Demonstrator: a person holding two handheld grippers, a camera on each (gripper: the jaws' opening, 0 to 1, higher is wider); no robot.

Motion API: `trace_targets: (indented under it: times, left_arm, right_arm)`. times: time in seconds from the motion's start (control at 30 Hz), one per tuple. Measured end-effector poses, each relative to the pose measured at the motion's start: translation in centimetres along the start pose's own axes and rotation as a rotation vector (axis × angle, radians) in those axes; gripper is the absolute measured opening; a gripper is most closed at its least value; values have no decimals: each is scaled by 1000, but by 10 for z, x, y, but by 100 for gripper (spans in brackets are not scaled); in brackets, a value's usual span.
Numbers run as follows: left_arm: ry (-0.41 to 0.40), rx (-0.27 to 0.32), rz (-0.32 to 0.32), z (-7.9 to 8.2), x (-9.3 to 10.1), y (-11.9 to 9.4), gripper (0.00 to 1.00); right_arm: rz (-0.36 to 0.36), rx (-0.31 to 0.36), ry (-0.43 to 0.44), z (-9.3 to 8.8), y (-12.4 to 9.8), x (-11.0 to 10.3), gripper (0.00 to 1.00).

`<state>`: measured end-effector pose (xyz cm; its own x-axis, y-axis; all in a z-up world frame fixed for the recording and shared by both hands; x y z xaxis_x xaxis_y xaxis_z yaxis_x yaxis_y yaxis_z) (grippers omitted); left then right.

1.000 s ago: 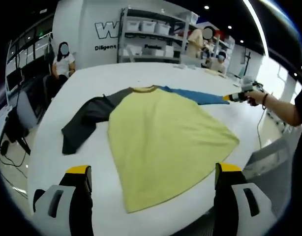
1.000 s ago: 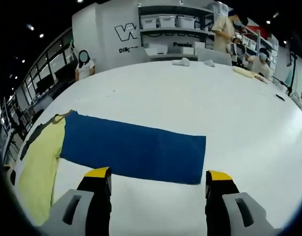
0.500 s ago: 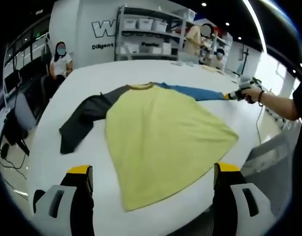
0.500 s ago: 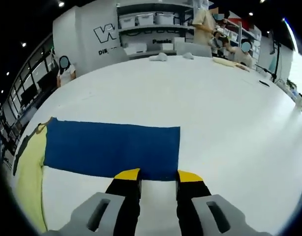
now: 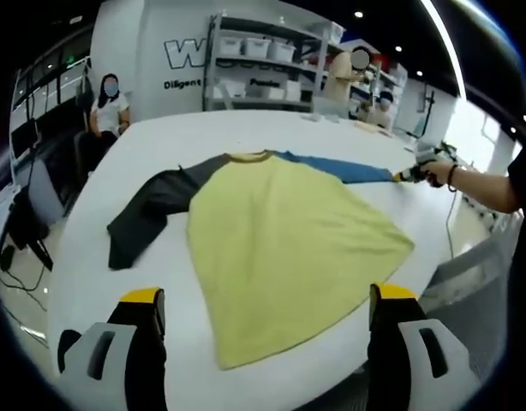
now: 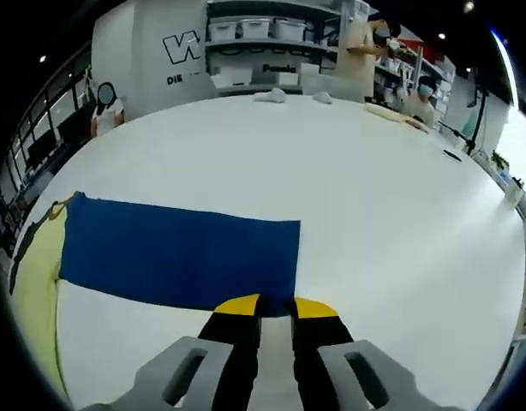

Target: Fold the garment on the visible template until the final outline fits inside the template.

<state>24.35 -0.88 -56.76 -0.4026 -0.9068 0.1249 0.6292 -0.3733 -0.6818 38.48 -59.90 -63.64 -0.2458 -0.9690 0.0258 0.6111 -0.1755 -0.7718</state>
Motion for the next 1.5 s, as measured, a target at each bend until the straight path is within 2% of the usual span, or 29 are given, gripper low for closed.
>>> trace_targets:
  times: [0.23, 0.53, 0.87, 1.27, 1.5]
  left_arm:
    - [1, -6, 2, -2, 0, -1, 91]
    - [13, -13, -1, -1, 1, -2, 90]
    - [21, -23, -4, -2, 2, -1, 92]
    - [31, -17, -16, -1, 3, -2, 92]
    - [30, -15, -19, -2, 4, -4, 93]
  right_arm:
    - [-2, 16, 7, 1, 1, 1, 0]
    - [14, 8, 32, 3, 0, -1, 0]
    - [45, 43, 30, 16, -11, -8, 0]
    - [91, 85, -27, 37, -24, -38, 0]
    - [141, 85, -69, 43, -28, -61, 0]
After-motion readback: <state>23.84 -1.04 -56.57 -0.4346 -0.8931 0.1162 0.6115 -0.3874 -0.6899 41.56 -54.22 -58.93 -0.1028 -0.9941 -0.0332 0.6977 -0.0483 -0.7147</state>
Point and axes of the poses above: the point that each gripper's makers call its tool centre point, and the gripper's own axes: y roughly forward along the fingers, x roughly to its right, z roughly out of its top, the point moved 5 cm from there along -y, roughly backward along the fingers, and after that the axes turned 5 degrees about -x, right-handed, at the moved point
